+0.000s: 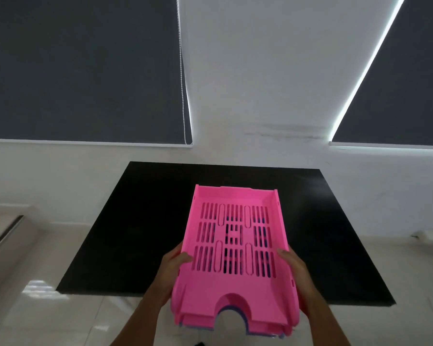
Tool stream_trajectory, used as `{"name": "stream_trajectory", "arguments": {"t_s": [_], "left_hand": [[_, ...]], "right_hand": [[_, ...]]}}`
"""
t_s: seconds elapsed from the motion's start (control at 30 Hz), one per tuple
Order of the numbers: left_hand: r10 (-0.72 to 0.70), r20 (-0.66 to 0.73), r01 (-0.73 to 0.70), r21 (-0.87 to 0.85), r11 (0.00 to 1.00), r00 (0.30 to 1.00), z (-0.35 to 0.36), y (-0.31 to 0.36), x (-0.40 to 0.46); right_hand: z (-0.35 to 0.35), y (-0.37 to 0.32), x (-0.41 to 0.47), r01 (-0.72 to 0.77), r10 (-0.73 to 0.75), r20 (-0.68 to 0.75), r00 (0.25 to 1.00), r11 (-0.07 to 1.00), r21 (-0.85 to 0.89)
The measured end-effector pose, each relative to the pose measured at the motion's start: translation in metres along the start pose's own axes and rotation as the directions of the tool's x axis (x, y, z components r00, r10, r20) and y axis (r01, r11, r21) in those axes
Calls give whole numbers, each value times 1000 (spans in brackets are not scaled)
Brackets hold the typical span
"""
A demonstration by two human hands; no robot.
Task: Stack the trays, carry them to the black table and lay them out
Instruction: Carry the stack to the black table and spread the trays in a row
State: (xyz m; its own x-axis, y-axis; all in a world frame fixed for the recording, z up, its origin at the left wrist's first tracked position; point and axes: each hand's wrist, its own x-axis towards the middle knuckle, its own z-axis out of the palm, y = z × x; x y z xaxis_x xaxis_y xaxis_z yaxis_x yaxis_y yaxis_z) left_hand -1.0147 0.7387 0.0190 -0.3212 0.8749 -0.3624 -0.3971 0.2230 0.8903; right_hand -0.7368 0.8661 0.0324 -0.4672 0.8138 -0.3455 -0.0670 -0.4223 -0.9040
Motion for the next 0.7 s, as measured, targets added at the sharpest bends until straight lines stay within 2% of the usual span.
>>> {"name": "stream_trajectory", "arguments": {"t_s": [0.33,0.7], "left_hand": [[-30,-9,30,7,1000,1000,-12,30,98],[-71,-58,72,11,997,996,7,52,167]], "right_hand": [[12,-29,92,-37,40,-37,999,998,60],[-6,-57,180,-127,127,-15,992,992,2]]}}
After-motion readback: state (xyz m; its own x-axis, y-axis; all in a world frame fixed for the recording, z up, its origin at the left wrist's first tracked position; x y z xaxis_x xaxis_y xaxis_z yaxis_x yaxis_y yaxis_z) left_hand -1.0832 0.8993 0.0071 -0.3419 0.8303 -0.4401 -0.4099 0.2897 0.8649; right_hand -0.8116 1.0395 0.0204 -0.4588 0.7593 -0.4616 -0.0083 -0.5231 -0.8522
